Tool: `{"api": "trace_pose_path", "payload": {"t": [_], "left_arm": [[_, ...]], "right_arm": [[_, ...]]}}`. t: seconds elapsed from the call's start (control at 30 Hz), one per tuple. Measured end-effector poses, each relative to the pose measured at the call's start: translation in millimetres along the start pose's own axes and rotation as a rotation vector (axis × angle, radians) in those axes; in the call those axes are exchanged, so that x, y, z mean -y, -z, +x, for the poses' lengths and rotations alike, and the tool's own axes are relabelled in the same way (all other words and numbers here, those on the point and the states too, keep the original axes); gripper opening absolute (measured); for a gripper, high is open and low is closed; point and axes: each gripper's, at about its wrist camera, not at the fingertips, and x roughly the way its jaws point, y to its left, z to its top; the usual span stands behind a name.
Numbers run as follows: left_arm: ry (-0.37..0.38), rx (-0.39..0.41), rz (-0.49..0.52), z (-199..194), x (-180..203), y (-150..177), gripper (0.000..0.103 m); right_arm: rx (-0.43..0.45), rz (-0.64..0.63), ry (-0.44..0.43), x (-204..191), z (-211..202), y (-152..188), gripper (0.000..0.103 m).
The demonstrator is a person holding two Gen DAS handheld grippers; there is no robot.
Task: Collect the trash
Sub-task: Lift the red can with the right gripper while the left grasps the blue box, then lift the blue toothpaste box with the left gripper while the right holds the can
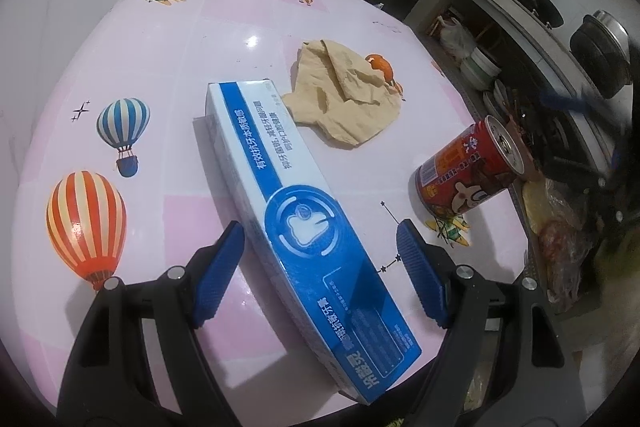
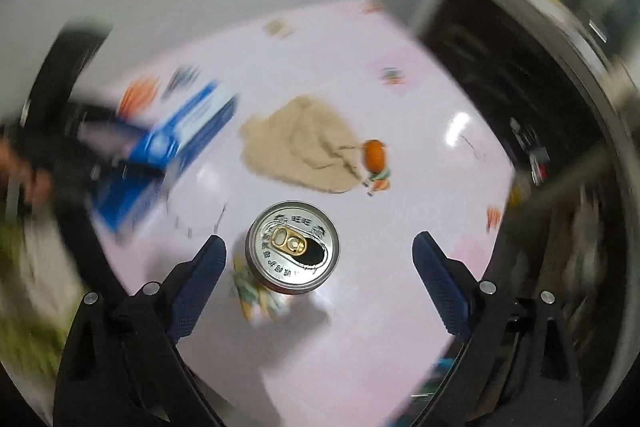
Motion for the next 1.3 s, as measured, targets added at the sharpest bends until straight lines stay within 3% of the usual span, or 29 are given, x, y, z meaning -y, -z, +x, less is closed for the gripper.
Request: {"api": "trace_pose_path", "payload": {"t": [0.13, 0.37, 0.47, 0.53, 0.63, 0.77, 0.87, 0.93, 1.03, 1.2, 1.3], "left_arm": [[-0.011, -0.014, -0.011, 2.5, -2.4, -1.1, 0.075], [-0.05, -0.036, -0.05, 12.4, -2.2, -5.7, 0.075], [-0.102, -0.041, -0.036, 17.8, 3.8, -7.4, 0.073], [-0.131, -0.041, -0.018, 19.6, 8.4, -7.3, 0.061], [-0.144, -0.036, 0.015, 18.5, 14.3, -5.5, 0.057], [-0.128, -0.06, 0.127, 11.2, 24.4, -0.1, 0.052], [-0.101, -0.131, 0.241, 10.3, 35.4, 8.2, 0.053], [-0.133, -0.143, 0.299, 11.7, 44.4, 14.2, 0.056], [-0.184, -0.15, 0.325, 16.0, 51.8, 17.7, 0.063], [-0.229, -0.14, 0.316, 17.2, 54.9, 18.1, 0.063], [-0.232, -0.138, 0.308, 16.3, 54.4, 19.1, 0.049]], "right_arm": [[0.138, 0.244, 0.046, -4.6, 10.8, 36.9, 0.092], [0.18, 0.4, 0.107, -16.7, 44.8, 53.4, 0.091], [0.195, 0.434, 0.119, -16.2, 52.4, 54.6, 0.089], [0.211, 0.442, 0.134, -17.9, 53.4, 52.8, 0.081], [0.217, 0.463, 0.141, -17.4, 56.3, 50.7, 0.064], [0.207, 0.495, 0.158, -17.3, 50.3, 55.1, 0.064], [0.193, 0.517, 0.183, -21.0, 39.2, 66.0, 0.064], [0.185, 0.533, 0.193, -22.2, 33.9, 74.3, 0.064], [0.185, 0.544, 0.217, -25.0, 28.9, 82.6, 0.064], [0.197, 0.563, 0.227, -22.9, 29.3, 84.5, 0.064], [0.198, 0.574, 0.234, -21.9, 32.3, 84.5, 0.064]]}}
